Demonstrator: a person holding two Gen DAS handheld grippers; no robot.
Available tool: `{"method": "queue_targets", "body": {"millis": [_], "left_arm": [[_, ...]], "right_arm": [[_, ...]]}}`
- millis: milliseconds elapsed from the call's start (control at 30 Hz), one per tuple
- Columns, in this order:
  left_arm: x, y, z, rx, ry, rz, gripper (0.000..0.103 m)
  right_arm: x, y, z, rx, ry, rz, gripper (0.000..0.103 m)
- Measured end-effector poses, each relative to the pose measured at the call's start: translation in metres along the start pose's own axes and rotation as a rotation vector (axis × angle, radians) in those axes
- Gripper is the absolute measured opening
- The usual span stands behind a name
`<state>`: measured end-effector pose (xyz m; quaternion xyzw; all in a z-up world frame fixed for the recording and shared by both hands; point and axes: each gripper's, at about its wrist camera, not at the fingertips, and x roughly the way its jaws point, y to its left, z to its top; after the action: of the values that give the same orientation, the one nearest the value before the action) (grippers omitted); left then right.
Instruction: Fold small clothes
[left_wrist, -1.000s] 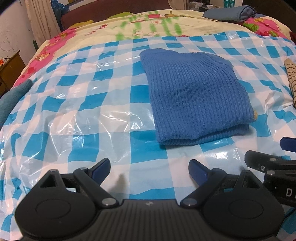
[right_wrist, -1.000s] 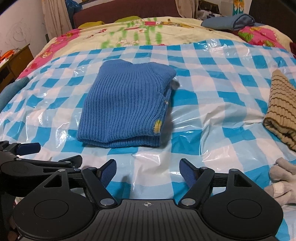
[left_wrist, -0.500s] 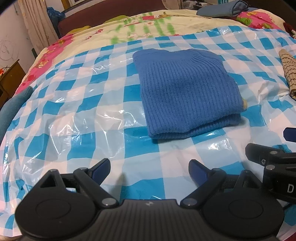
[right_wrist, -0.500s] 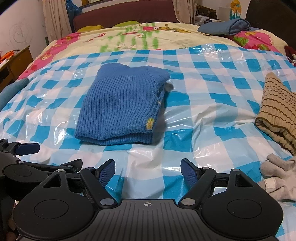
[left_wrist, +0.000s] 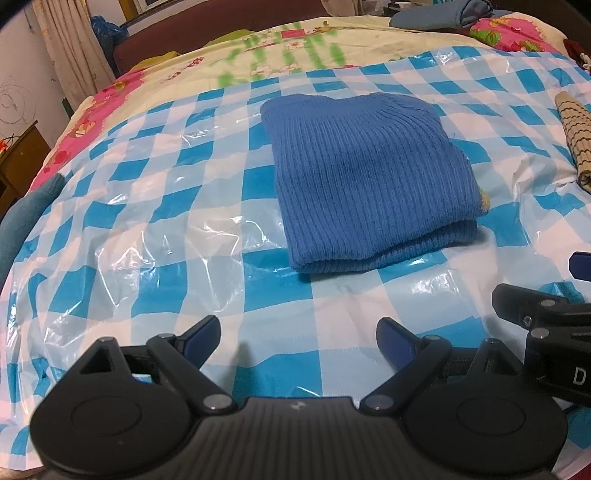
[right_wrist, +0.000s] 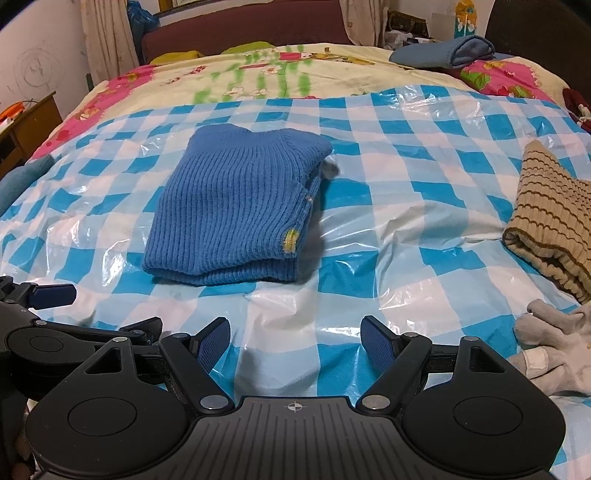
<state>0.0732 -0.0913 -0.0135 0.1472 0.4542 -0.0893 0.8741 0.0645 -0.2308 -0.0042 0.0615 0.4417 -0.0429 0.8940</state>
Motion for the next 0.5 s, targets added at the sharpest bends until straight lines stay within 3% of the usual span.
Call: {"method": "queue_targets", "body": {"millis": [500], "left_arm": [[0.0042,-0.0014,-0.0029,-0.003,0.009,-0.005,0.096]], "right_arm": [[0.0018,-0.0003,-0.0027,0.008,0.011,-0.004,0.079]]}}
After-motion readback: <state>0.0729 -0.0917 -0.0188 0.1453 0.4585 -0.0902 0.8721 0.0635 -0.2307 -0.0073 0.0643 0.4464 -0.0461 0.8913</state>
